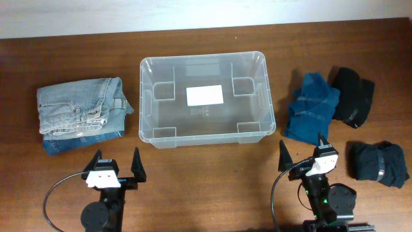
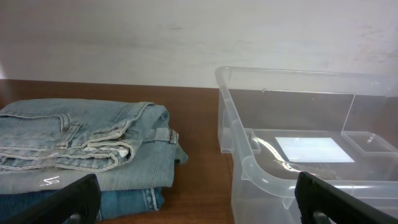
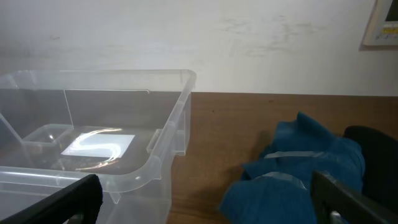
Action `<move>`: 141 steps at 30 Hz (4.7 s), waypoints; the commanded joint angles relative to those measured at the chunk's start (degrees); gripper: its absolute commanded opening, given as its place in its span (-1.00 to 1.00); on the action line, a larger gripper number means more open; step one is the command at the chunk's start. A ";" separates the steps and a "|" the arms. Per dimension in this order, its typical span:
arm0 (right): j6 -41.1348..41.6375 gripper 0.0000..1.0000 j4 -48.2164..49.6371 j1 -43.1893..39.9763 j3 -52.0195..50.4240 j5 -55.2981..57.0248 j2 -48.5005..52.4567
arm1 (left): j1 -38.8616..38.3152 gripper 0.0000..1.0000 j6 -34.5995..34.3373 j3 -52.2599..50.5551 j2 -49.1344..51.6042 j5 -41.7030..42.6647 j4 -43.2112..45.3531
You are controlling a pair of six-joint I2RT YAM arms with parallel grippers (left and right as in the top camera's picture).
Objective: Pack container
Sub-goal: 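Move the left gripper toward the stacked light-blue jeans on the left, then grasp the top light-blue jeans with the left gripper and lift, then carry the light-blue jeans into the bin and release them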
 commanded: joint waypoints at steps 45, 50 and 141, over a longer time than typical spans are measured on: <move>0.31 0.97 -0.22 0.35 -0.42 0.50 -0.37 | 3.65 0.99 0.70 60.22 59.87 13.90 -16.33; 0.31 0.96 -0.22 0.35 -0.42 0.50 -0.37 | 3.82 0.98 1.40 65.96 70.20 17.46 -21.27; 0.31 0.97 -0.22 0.35 -0.42 0.50 -0.37 | -27.76 -0.99 100.17 56.54 86.01 -12.98 18.95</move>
